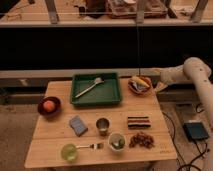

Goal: Place towel in purple bowl

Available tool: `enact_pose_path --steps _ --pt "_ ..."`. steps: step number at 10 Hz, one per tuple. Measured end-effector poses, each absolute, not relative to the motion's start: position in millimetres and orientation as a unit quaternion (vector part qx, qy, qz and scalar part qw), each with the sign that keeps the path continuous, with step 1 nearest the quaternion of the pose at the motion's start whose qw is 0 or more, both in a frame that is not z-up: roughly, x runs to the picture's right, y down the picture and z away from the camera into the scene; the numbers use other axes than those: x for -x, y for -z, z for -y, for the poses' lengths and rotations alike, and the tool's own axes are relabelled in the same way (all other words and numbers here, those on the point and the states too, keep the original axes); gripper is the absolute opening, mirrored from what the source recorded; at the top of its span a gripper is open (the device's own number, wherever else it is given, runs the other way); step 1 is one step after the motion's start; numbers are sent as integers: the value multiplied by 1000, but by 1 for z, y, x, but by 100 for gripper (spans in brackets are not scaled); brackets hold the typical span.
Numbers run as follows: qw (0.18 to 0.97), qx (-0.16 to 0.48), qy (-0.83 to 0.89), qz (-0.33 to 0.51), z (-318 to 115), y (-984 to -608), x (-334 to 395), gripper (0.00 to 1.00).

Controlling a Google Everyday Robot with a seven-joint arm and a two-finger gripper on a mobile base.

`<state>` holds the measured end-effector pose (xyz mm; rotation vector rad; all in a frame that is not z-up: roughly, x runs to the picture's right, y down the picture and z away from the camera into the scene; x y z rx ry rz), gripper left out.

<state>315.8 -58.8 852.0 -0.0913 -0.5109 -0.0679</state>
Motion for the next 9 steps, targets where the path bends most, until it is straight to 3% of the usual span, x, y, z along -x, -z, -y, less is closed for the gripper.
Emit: enact_pose_path --steps 9 --pt "955 1 206 212 69 -833 -308 75"
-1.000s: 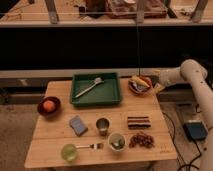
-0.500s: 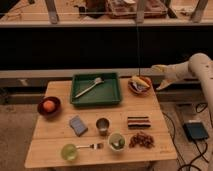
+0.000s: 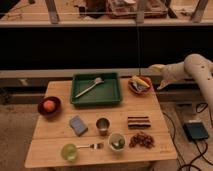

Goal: Place towel in purple bowl

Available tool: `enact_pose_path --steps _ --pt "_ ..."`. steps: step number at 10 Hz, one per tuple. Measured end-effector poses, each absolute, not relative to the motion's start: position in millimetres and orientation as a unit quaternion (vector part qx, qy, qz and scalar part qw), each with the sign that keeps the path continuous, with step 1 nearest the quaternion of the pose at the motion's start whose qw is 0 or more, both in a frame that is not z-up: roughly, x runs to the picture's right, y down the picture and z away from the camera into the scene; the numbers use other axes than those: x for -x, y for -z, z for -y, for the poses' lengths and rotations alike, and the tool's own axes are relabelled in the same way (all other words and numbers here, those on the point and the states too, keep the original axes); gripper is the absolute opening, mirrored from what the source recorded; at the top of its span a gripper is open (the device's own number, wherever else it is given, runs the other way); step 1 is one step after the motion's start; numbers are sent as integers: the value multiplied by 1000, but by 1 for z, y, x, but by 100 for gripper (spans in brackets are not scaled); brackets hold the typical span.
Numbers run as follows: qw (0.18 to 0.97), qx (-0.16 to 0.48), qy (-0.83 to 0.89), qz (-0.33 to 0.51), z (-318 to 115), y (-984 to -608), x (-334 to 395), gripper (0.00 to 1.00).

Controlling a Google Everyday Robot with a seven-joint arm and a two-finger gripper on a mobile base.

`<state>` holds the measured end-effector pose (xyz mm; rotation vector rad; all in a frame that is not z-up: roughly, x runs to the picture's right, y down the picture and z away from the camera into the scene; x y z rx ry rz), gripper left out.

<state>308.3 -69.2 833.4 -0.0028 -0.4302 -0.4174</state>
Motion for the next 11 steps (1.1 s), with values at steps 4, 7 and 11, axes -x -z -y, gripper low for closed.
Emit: enact_pose_path --steps 4,7,11 --pt "953 0 240 182 74 -834 -308 75" --pt "914 -24 387 121 91 -826 -295 75" --pt "869 -8 478 132 87 -845 -276 75"
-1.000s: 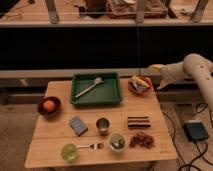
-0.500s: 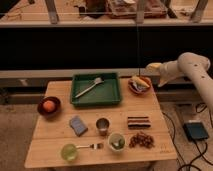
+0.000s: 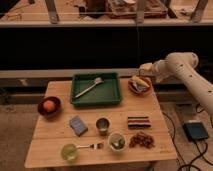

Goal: Place towel in purple bowl

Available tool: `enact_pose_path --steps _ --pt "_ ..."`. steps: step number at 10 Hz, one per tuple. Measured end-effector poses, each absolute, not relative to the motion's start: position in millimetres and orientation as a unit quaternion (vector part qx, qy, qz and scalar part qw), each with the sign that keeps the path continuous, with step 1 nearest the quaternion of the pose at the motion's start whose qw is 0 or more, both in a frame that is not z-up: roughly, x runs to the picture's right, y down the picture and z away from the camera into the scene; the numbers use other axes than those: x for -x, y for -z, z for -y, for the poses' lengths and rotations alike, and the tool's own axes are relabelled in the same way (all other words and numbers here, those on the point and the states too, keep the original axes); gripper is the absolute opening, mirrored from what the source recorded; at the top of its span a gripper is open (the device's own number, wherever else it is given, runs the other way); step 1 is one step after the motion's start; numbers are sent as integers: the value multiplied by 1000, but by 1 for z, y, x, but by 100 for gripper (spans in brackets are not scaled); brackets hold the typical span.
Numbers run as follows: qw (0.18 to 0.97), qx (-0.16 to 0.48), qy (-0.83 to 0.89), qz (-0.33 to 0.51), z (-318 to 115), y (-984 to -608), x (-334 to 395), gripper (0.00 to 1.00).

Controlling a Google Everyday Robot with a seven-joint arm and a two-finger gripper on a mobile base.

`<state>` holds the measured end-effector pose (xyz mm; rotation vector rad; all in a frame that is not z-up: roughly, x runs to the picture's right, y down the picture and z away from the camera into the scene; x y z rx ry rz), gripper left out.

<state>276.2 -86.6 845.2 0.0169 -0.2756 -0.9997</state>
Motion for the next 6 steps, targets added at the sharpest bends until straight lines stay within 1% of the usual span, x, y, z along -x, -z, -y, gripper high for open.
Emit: enact_pose_path --steps 2,6 --pt "856 6 495 148 84 -850 -273 75" --pt "834 36 536 127 84 -853 -257 75"
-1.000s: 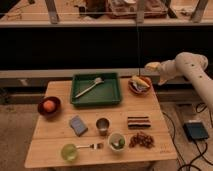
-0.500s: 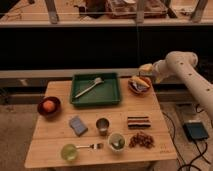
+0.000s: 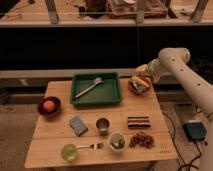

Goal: Place towel in purple bowl

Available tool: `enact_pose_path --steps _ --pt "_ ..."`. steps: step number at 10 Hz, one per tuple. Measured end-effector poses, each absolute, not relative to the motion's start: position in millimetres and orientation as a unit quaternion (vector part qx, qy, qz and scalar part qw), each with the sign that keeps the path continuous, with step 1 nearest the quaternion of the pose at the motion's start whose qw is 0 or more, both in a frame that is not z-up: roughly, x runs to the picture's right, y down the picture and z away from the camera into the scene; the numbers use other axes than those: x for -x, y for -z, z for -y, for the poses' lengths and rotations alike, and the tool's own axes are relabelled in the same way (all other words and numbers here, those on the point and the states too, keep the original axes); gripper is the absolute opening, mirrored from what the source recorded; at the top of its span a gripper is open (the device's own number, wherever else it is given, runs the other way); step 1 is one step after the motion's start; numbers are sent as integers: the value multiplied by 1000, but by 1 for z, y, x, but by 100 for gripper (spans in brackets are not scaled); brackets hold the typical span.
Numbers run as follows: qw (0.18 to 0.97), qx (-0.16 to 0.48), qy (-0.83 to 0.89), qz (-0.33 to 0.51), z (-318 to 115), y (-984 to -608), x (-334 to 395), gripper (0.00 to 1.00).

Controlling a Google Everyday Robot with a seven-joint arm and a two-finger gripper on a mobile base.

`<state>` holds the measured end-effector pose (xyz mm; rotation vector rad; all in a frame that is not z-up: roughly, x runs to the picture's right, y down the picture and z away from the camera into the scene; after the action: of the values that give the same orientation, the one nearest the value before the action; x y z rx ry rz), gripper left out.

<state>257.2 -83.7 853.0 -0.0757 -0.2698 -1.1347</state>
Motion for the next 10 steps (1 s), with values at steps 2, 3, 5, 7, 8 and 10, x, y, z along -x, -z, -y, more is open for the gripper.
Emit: enact_pose_path --steps 2,3,5,7,8,10 --pt "825 61 550 117 78 -861 -236 75" --pt "820 75 556 116 75 -866 -228 75" --pt "811 99 565 117 68 -877 -218 75" --pt "804 124 571 113 57 -892 -214 75" --pt "803 136 569 113 50 -902 -214 75" --pt "811 167 548 119 39 -921 -217 75"
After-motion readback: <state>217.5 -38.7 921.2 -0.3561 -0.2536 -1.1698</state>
